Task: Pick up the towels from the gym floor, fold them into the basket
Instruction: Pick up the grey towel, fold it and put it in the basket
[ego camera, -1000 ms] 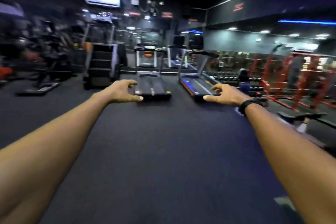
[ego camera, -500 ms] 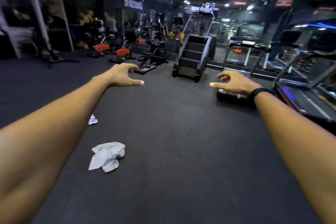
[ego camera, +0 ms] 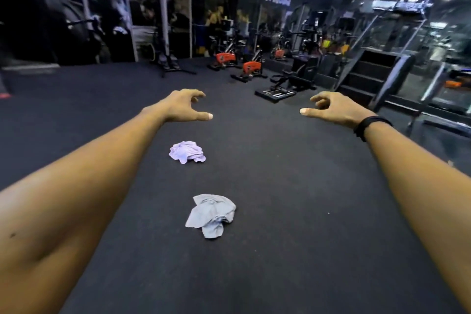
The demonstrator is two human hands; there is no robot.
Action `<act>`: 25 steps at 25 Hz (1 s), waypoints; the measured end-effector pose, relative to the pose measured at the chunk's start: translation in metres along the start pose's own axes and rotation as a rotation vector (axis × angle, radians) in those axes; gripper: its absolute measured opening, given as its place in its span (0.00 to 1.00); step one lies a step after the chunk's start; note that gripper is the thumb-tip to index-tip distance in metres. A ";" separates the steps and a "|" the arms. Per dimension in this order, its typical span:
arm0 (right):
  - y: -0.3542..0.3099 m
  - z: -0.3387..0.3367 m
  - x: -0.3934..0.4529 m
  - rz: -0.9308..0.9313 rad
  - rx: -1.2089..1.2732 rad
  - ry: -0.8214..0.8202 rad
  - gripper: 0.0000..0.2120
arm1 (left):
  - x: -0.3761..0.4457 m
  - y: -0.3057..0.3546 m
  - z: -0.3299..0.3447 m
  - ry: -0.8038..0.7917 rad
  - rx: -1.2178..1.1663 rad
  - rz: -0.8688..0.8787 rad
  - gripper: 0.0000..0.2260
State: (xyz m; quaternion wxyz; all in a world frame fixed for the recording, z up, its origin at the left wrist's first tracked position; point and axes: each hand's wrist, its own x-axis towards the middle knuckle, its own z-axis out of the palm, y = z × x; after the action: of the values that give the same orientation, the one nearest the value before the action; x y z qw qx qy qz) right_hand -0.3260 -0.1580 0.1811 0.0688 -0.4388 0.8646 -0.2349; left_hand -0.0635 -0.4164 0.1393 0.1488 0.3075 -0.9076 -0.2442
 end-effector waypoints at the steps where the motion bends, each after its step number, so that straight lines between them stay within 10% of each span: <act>1: -0.005 0.011 0.023 -0.015 -0.002 -0.015 0.36 | 0.007 -0.017 -0.001 0.007 -0.004 -0.030 0.36; 25: 0.042 0.422 0.576 -0.004 -0.046 -0.518 0.27 | 0.424 -0.377 0.182 -0.300 -0.073 -0.451 0.32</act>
State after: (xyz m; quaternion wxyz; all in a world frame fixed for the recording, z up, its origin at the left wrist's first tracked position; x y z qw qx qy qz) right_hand -0.5687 -0.7386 -0.1598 0.2774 -0.4874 0.8225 -0.0949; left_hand -0.2816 -0.8802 -0.1639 -0.0345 0.4566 -0.8186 -0.3468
